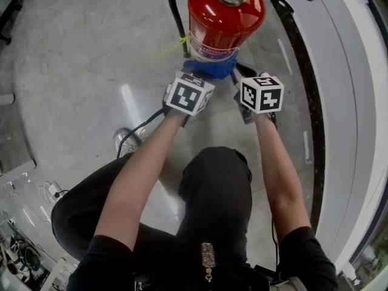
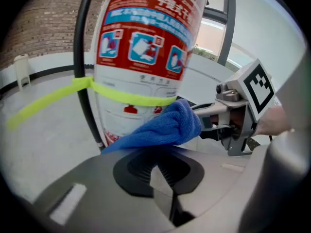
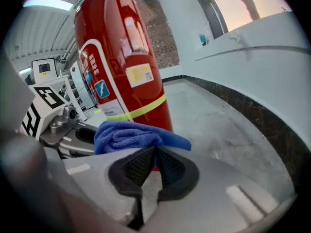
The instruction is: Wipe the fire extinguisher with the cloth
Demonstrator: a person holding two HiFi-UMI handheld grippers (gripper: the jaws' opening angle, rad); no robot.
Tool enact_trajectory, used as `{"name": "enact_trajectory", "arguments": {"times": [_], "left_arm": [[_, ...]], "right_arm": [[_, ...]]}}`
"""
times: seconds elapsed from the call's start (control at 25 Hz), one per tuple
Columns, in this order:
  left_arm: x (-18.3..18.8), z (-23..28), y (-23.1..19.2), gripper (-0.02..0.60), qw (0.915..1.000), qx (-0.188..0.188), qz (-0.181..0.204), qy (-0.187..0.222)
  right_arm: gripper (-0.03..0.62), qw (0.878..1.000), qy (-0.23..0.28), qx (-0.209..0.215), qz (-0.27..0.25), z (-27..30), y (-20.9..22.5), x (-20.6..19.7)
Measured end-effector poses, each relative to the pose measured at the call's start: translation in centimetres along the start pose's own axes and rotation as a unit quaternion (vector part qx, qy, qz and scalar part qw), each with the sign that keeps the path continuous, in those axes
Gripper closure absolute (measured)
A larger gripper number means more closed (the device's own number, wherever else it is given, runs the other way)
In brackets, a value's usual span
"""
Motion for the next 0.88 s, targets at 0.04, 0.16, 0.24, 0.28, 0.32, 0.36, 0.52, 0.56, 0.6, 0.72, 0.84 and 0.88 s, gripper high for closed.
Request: {"name": "enact_trajectory", "arguments": {"times": [0.04,0.16,0.24,0.28,0.32,0.36,0.52,0.56,0.6,0.72,0.84,0.88], "left_arm": [[-0.3,-0.3,-0.7,0.566,1.0000,0.004,0.001,-0.003],[-0.8,-1.0,-2.8,0.566,0.9997,0.023,0.000,-0.008],[-1.1,-1.3,-4.2,0.567,0.9992,0.038,-0.008,-0.007],[-1.1,-1.4,-4.9,0.568,0.9990,0.044,-0.011,-0.005],[-1.1,-1.4,-5.5,0.568,0.9987,0.049,-0.012,-0.003],[-1.1,-1.5,-6.1,0.568,0.9985,0.053,-0.013,-0.001],[-0.6,-1.5,-8.2,0.567,0.9981,0.060,-0.011,0.009],[-0.6,-1.3,-8.6,0.566,0.9982,0.058,-0.011,0.010],[-0.6,-1.1,-8.9,0.568,0.9984,0.055,-0.011,0.011],[-1.2,-0.3,-9.2,0.568,0.9991,0.041,-0.007,0.002],[-2.2,0.6,-8.9,0.568,0.9996,0.027,0.001,-0.010],[-2.5,0.9,-8.8,0.568,0.9996,0.022,0.004,-0.014]], "right_arm": [[0.579,1.000,-0.006,0.002,0.002,0.2,-0.4,-0.5],[0.579,1.000,-0.019,0.016,0.008,0.7,-1.8,-1.6],[0.579,0.999,-0.026,0.027,0.008,1.3,-2.9,-2.2],[0.579,0.999,-0.029,0.033,0.008,1.7,-3.4,-2.4],[0.579,0.999,-0.032,0.038,0.008,2.0,-4.0,-2.7],[0.579,0.998,-0.035,0.043,0.009,2.3,-4.6,-2.9],[0.579,0.997,-0.041,0.062,0.015,3.6,-6.4,-3.3],[0.579,0.997,-0.042,0.064,0.017,3.9,-6.7,-3.3],[0.579,0.997,-0.042,0.066,0.018,4.1,-6.8,-3.4],[0.579,0.997,-0.047,0.065,0.021,4.6,-6.8,-4.0],[0.579,0.997,-0.053,0.053,0.028,4.7,-6.1,-4.7],[0.579,0.997,-0.052,0.047,0.032,4.8,-5.8,-4.9]]}}
Point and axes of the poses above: the fingertips, and each gripper's own axes: z forward along the fingers, y to its right, x out of its top, the point moved 1 cm from there along -z, backward along the fingers, and after that the axes turned 4 degrees about y, right-handed, at the moved point
